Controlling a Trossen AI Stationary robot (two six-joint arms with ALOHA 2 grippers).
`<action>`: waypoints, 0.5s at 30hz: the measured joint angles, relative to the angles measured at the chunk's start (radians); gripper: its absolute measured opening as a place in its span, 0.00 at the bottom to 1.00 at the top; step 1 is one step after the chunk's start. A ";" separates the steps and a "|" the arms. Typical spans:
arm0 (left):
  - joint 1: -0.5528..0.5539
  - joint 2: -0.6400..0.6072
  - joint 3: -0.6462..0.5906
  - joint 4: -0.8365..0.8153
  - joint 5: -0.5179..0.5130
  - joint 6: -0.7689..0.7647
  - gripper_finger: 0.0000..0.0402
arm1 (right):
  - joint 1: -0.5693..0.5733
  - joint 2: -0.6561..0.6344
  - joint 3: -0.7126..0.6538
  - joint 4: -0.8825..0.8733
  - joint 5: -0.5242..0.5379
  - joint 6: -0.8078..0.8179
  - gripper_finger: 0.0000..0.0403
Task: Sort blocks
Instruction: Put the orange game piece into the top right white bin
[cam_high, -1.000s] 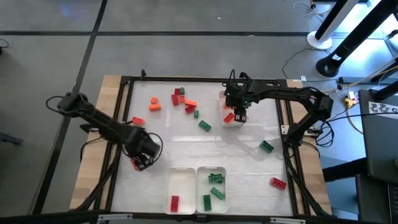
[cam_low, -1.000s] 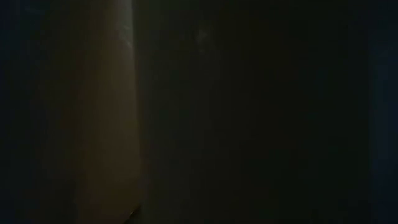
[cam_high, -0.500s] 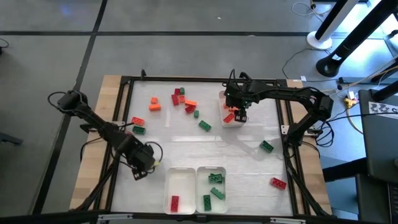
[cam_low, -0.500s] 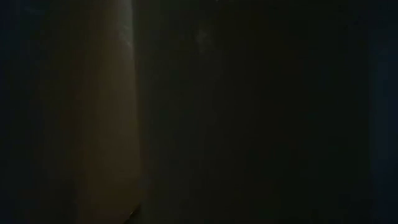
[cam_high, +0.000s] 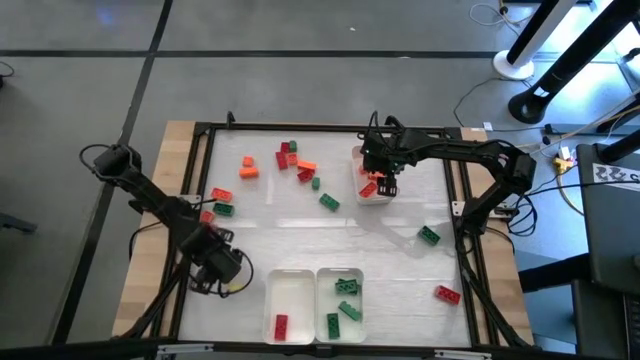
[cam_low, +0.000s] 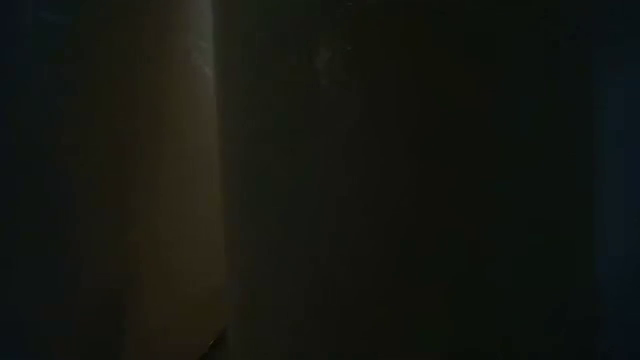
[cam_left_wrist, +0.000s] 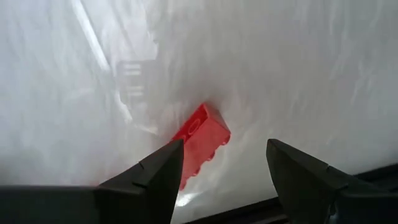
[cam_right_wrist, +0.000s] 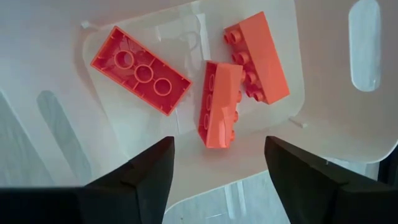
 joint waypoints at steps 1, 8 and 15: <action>-0.004 0.001 0.000 0.000 -0.004 0.028 0.55 | 0.000 0.000 0.000 0.000 0.000 0.000 0.62; -0.025 0.002 -0.008 -0.011 -0.019 0.103 0.55 | 0.000 0.000 0.000 -0.001 0.000 0.000 0.62; -0.025 0.002 -0.116 0.037 -0.049 0.089 0.55 | 0.000 -0.015 0.000 -0.015 -0.001 0.000 0.62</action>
